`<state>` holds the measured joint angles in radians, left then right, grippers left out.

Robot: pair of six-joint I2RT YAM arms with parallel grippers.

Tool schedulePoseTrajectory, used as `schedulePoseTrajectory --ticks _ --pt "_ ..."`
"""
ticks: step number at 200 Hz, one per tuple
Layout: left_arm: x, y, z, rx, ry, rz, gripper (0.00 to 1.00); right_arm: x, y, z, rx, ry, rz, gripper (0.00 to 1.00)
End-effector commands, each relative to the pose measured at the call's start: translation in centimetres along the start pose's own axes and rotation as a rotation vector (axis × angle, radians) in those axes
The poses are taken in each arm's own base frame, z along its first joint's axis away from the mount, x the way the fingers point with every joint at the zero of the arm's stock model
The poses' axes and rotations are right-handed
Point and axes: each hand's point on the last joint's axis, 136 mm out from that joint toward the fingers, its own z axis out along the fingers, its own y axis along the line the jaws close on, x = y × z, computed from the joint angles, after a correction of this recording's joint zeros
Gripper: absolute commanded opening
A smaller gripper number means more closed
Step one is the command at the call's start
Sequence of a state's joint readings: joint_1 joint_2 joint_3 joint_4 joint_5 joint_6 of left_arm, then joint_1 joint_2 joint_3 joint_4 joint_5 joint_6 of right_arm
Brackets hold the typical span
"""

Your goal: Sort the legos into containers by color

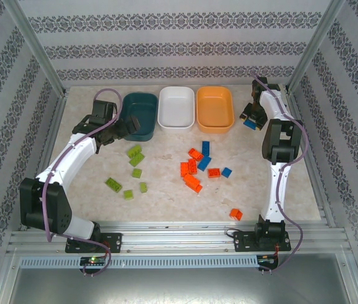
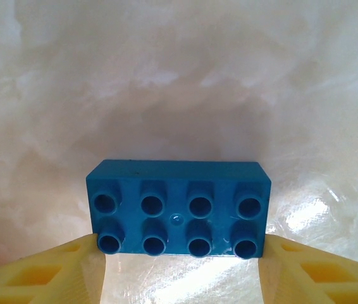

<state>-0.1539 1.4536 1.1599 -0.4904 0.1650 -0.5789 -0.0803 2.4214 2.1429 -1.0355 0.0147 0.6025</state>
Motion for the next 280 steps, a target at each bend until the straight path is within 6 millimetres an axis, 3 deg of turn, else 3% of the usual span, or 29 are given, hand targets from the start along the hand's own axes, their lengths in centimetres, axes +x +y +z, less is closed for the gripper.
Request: schedulePoseTrajectory --ticks 1,58,88,108,154,198,249,280 --pt "0.3 0.4 0.6 -0.002 0.025 0.007 1.0 0.8 -0.6 -1.5 0.031 -0.01 -0.009 0.6" --pt "0.1 0.1 1.0 0.016 0.026 -0.023 1.0 2.4 -0.8 -5.2 -0.046 -0.043 -0.028 0.6" --pt "0.3 0.1 1.1 0.022 0.023 -0.039 1.0 3.1 0.2 -8.0 -0.136 -0.061 -0.037 0.6" --pt "0.5 0.2 1.2 0.027 0.022 -0.054 1.0 3.9 2.4 -9.8 -0.226 -0.059 -0.051 0.6" --pt "0.7 0.2 1.3 0.035 0.021 -0.086 1.0 7.0 10.2 -12.3 -0.364 -0.022 -0.182 0.6" --pt "0.6 0.3 0.6 0.022 0.017 -0.083 1.0 9.3 14.3 -11.0 -0.358 0.026 -0.295 0.6" --pt "0.8 0.7 -0.3 0.002 0.015 -0.075 1.0 9.9 14.5 -7.3 -0.286 0.075 -0.357 0.63" --pt "0.6 0.7 -0.8 -0.008 0.004 -0.064 1.0 10.2 14.9 -6.6 -0.297 0.092 -0.364 0.68"
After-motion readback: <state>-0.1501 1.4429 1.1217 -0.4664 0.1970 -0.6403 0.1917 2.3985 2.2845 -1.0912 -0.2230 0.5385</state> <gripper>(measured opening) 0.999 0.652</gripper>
